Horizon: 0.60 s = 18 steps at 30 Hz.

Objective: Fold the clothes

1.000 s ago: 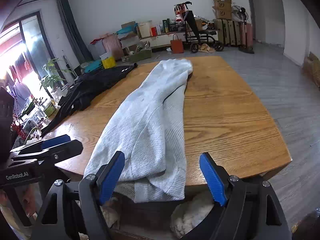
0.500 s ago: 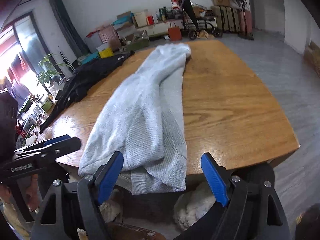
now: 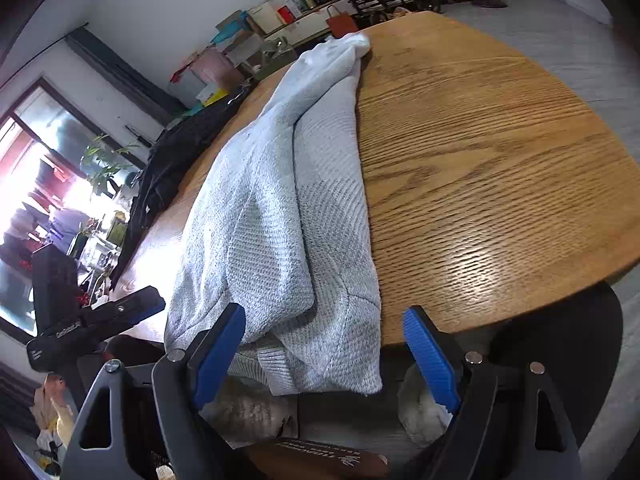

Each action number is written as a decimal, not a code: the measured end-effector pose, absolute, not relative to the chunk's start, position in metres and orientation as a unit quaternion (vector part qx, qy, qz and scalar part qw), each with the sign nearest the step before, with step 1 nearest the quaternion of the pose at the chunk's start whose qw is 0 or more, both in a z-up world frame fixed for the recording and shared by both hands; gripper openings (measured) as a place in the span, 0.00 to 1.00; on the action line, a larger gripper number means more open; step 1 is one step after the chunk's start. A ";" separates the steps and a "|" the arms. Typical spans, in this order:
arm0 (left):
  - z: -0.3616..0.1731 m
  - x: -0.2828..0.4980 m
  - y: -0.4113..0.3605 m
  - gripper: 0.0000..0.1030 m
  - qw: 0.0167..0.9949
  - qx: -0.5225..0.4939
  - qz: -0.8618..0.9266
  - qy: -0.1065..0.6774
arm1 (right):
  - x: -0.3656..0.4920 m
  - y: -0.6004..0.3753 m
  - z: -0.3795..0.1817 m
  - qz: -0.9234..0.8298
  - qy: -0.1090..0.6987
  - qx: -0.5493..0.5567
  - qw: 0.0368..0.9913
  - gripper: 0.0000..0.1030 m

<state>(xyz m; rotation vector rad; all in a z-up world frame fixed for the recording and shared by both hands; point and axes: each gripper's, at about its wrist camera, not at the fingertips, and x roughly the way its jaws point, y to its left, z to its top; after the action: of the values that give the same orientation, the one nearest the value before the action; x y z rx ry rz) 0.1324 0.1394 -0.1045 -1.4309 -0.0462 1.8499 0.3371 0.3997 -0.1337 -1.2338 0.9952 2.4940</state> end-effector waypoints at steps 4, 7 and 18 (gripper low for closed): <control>-0.113 0.137 0.146 0.75 0.393 -0.563 0.727 0.000 | 0.336 0.403 -0.145 0.834 0.346 -0.423 0.080 0.83; -0.114 0.141 0.149 0.76 0.402 -0.561 0.723 0.010 | 0.339 0.408 -0.152 0.831 0.356 -0.421 0.074 0.83; -0.125 0.145 0.155 0.76 0.419 -0.563 0.712 -0.019 | 0.327 0.401 -0.155 0.844 0.340 -0.413 0.026 0.83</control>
<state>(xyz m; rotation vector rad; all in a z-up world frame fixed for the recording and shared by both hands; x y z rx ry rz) 0.1449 0.1554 -0.1247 -1.4118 -0.0486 1.7858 0.3272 0.4014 -0.1550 -1.2771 1.0524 2.6098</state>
